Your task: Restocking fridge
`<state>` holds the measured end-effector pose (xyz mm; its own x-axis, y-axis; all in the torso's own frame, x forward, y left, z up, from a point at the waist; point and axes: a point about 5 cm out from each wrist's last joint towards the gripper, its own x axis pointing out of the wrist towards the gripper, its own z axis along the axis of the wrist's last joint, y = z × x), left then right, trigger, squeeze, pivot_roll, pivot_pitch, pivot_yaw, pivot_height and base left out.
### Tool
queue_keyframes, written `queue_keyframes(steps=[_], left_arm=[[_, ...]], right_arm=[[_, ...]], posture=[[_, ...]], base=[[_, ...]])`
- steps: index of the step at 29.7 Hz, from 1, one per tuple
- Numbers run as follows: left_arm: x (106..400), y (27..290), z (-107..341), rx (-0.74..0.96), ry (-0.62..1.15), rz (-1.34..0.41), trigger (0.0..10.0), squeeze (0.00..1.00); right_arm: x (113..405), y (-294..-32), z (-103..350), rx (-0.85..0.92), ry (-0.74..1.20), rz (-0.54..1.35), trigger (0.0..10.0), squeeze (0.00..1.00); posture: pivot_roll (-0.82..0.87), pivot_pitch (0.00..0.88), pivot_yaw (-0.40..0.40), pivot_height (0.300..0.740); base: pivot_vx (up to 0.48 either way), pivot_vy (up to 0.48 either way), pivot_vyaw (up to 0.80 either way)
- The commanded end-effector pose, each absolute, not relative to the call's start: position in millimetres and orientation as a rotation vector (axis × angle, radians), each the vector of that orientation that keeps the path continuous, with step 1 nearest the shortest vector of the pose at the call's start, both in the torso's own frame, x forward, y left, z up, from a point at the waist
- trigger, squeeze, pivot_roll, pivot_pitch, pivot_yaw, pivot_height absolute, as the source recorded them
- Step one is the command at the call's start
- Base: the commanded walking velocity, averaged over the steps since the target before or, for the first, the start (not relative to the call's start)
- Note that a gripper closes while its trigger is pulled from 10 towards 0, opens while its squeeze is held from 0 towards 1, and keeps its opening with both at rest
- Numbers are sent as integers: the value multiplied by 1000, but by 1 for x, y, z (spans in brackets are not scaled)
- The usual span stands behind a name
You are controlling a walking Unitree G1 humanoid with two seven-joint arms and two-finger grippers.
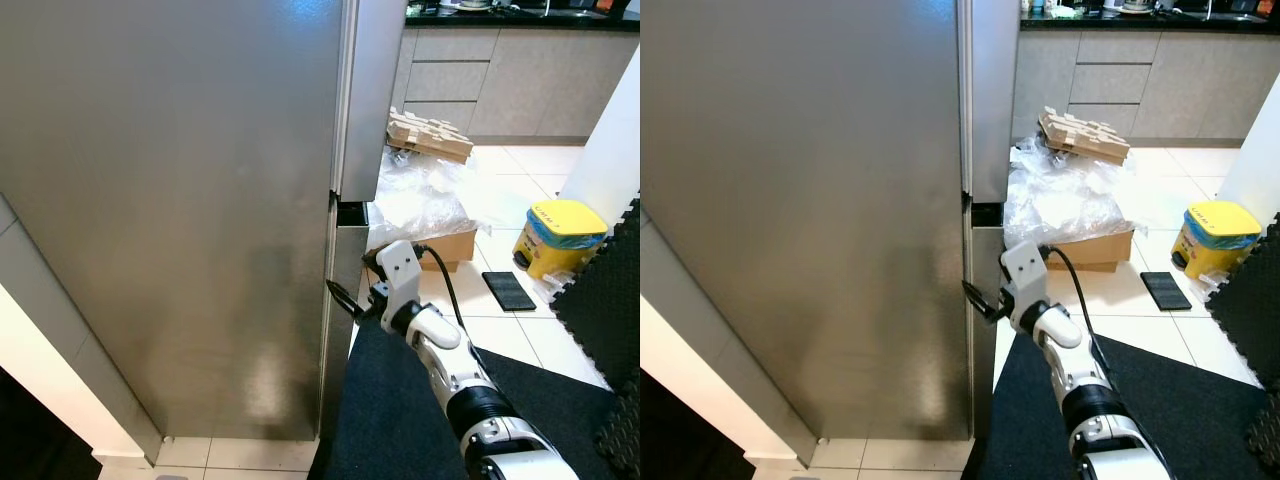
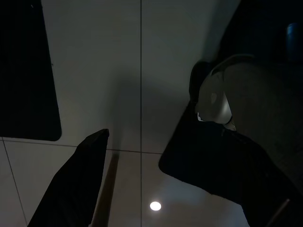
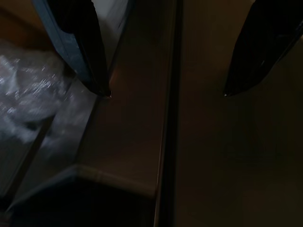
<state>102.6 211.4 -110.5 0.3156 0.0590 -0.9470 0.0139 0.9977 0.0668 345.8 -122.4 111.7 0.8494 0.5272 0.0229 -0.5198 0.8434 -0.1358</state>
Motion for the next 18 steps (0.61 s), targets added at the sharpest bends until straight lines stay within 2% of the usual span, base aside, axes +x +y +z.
queue_keyframes(steps=[1, 18], left_arm=[[102, 206, -112, 60, 1251, 24, 10000, 0], [100, 204, -112, 51, 1253, 23, 10000, 0]], right_arm=[[356, -119, 138, -121, -149, 509, 10000, 0], [363, -111, 144, -148, -123, 407, 10000, 0]], posture=[[57, 0, -14, 740], [58, 0, -22, 740]], base=[[0, 0, 0], [0, 0, 0]])
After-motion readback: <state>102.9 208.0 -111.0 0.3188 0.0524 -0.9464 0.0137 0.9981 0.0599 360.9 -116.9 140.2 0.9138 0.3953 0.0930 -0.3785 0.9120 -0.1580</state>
